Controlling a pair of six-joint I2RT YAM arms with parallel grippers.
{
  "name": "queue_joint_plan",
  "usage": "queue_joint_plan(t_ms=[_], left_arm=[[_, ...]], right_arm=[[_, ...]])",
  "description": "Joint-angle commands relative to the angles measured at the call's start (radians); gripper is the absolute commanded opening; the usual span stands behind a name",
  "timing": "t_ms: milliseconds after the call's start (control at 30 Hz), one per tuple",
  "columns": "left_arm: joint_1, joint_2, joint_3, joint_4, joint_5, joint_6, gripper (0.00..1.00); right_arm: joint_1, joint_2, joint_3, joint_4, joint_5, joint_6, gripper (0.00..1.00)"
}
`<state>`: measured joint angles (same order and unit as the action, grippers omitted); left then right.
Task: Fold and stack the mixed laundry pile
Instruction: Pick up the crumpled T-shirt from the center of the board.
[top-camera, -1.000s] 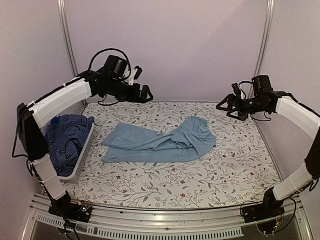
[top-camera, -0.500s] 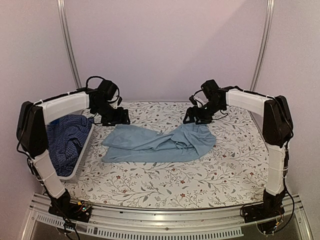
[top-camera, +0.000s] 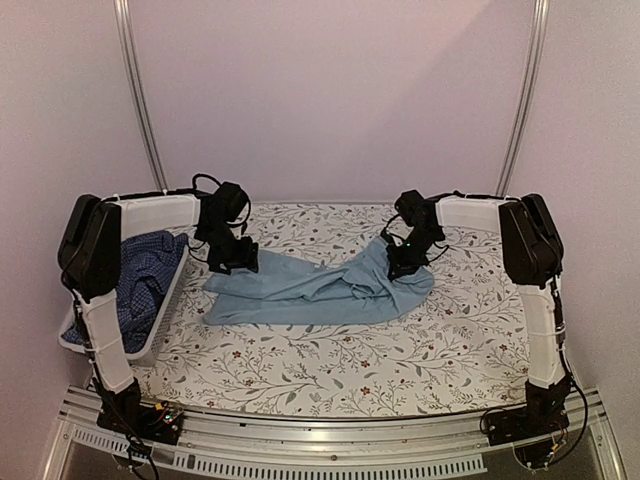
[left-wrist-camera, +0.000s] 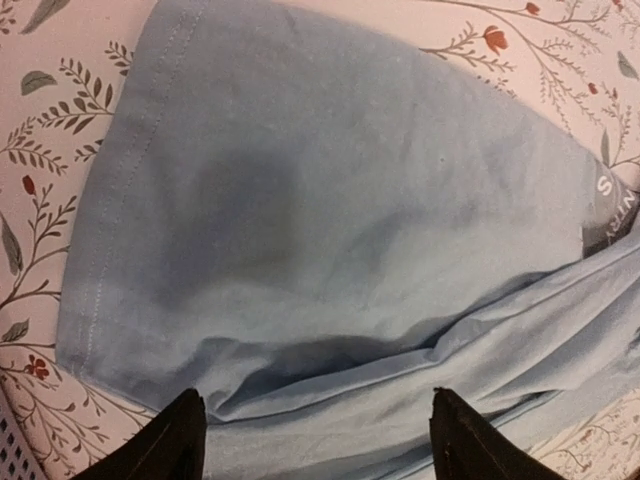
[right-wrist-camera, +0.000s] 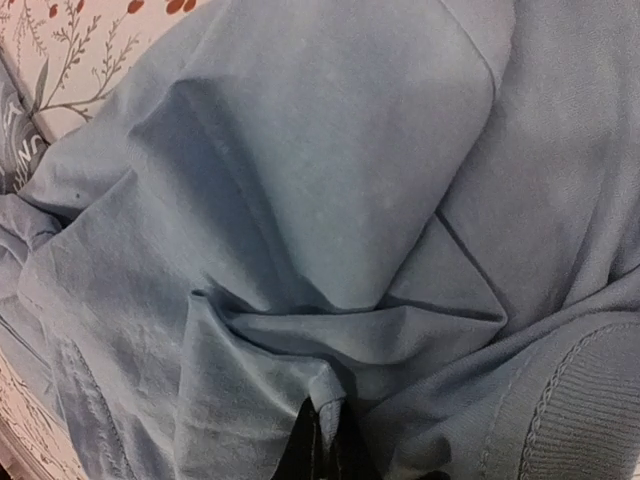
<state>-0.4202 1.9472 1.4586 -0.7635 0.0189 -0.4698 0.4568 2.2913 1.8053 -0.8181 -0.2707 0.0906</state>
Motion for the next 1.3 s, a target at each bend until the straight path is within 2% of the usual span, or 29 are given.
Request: queue_joint_plan(t_ms=[0,233,300,400,500,533,567,600,667,700,733,800,933,1133,1267], left_arm=[[0.006,-0.008,0.046,-0.036,-0.016,-0.008,0.72],[0.029,-0.047,-0.015,-0.048,-0.071,-0.03,0.59],[0.038,-0.055,-0.038,-0.043,-0.067,-0.039,0.58],[0.056,-0.059,-0.059,-0.035,-0.079,-0.065,0.56],[0.086,-0.06,-0.069,-0.038,-0.085,-0.112,0.56],[0.095,-0.062,-0.071,-0.037,-0.086,-0.127,0.56],[0.102,-0.063,-0.074,-0.031,-0.086,-0.14,0.57],[0.109,-0.063,-0.075,-0.027,-0.09,-0.154,0.59],[0.12,-0.053,-0.074,-0.026,-0.096,-0.172,0.62],[0.125,-0.046,-0.069,-0.026,-0.094,-0.176,0.63],[0.127,-0.035,-0.064,-0.026,-0.092,-0.182,0.64],[0.13,-0.01,-0.055,-0.03,-0.095,-0.189,0.64],[0.136,0.034,-0.041,-0.023,-0.08,-0.196,0.65],[0.139,0.081,-0.021,-0.016,-0.068,-0.213,0.65],[0.138,0.1,-0.025,-0.017,-0.067,-0.229,0.66]], right_arm=[[-0.005,-0.183,-0.168,-0.04,0.026,-0.012,0.0],[-0.122,-0.55,-0.564,0.011,-0.023,0.054,0.01],[-0.146,-0.601,-0.669,0.023,-0.032,0.066,0.06],[-0.153,-0.642,-0.789,0.019,-0.045,0.082,0.06],[-0.155,-0.687,-0.863,0.008,-0.043,0.109,0.05],[-0.157,-0.713,-0.874,0.004,-0.033,0.119,0.09],[-0.164,-0.734,-0.871,-0.002,-0.02,0.133,0.17],[-0.174,-0.745,-0.857,-0.017,-0.011,0.142,0.33],[-0.186,-0.758,-0.814,-0.039,-0.005,0.161,0.77],[-0.186,-0.762,-0.791,-0.04,0.003,0.173,0.95],[-0.186,-0.775,-0.77,-0.017,0.0,0.177,0.98],[-0.186,-0.795,-0.734,0.033,-0.028,0.179,0.99],[-0.157,-0.741,-0.608,0.069,-0.084,0.153,0.9],[-0.015,-0.528,-0.388,0.084,-0.114,0.138,0.86],[0.088,-0.395,-0.257,0.057,-0.062,0.12,0.87]])
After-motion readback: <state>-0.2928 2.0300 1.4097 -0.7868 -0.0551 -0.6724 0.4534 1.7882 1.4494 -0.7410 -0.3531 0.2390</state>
